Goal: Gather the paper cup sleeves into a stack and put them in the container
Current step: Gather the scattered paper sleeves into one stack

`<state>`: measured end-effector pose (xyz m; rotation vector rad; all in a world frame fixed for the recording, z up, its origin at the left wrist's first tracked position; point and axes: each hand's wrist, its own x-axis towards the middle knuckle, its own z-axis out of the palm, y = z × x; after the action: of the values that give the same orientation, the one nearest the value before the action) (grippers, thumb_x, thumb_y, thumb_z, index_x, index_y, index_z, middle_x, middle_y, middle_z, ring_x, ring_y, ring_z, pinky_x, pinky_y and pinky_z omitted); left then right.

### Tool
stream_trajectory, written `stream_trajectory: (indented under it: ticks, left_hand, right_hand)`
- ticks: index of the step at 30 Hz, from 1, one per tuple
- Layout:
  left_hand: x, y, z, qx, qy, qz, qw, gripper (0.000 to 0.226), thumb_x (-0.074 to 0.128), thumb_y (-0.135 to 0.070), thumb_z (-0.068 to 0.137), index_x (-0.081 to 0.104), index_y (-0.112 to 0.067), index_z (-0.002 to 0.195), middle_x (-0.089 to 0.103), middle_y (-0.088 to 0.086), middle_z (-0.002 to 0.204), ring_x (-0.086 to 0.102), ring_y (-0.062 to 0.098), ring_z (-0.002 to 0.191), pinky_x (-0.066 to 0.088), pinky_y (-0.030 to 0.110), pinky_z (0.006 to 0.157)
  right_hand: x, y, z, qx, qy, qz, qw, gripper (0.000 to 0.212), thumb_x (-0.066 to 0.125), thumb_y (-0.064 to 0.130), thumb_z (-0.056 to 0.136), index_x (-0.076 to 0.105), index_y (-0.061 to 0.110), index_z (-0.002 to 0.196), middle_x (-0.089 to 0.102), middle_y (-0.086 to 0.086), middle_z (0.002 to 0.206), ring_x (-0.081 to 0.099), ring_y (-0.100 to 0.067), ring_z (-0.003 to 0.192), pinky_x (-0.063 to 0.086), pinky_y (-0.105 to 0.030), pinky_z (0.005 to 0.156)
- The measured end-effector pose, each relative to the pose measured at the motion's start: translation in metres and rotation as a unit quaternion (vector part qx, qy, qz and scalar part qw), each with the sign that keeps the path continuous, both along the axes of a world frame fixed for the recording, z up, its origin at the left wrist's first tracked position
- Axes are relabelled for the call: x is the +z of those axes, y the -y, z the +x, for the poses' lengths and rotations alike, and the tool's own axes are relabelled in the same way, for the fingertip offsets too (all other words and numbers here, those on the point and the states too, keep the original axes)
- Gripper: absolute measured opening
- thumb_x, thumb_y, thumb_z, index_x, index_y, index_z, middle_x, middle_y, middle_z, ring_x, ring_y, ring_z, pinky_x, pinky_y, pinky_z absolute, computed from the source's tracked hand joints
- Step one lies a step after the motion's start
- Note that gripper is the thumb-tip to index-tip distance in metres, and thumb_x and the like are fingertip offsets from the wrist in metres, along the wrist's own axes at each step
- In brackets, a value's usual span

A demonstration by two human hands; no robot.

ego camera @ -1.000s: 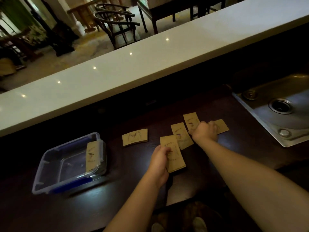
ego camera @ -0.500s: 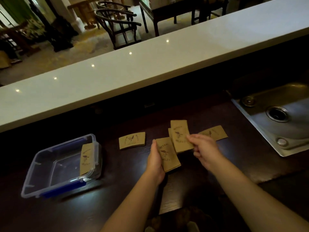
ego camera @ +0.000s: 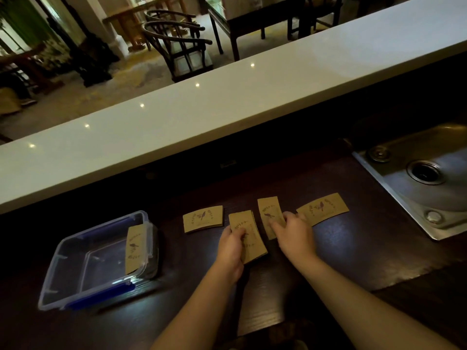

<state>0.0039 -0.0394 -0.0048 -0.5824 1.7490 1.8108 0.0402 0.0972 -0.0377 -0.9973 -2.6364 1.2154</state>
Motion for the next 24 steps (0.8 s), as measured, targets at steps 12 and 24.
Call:
stream_trajectory:
  ticks: [12,24]
  left_hand:
    - [-0.007,0.015,0.000,0.026,-0.015,-0.017,0.999,0.025,0.045,-0.013,0.097,0.057,-0.011,0.118,0.068,0.014,0.108,0.066,0.027,0.093,0.055,0.041,0.073]
    - [-0.007,-0.001,0.007,0.037,0.022,0.045,0.998,0.041,0.038,-0.045,0.099,0.067,-0.018,0.108,0.078,0.010,0.098,0.073,0.026,0.089,0.058,0.038,0.067]
  right_hand:
    - [-0.003,0.008,-0.016,-0.021,0.148,0.079,0.986,0.069,0.079,0.045,0.069,0.050,0.011,0.121,0.054,-0.017,0.123,0.048,-0.034,0.115,0.044,-0.043,0.090]
    - [0.029,-0.001,0.022,0.033,-0.123,-0.346,0.930,0.019,0.065,0.027,0.088,0.069,0.026,0.106,0.077,0.007,0.079,0.070,0.000,0.069,0.052,-0.015,0.054]
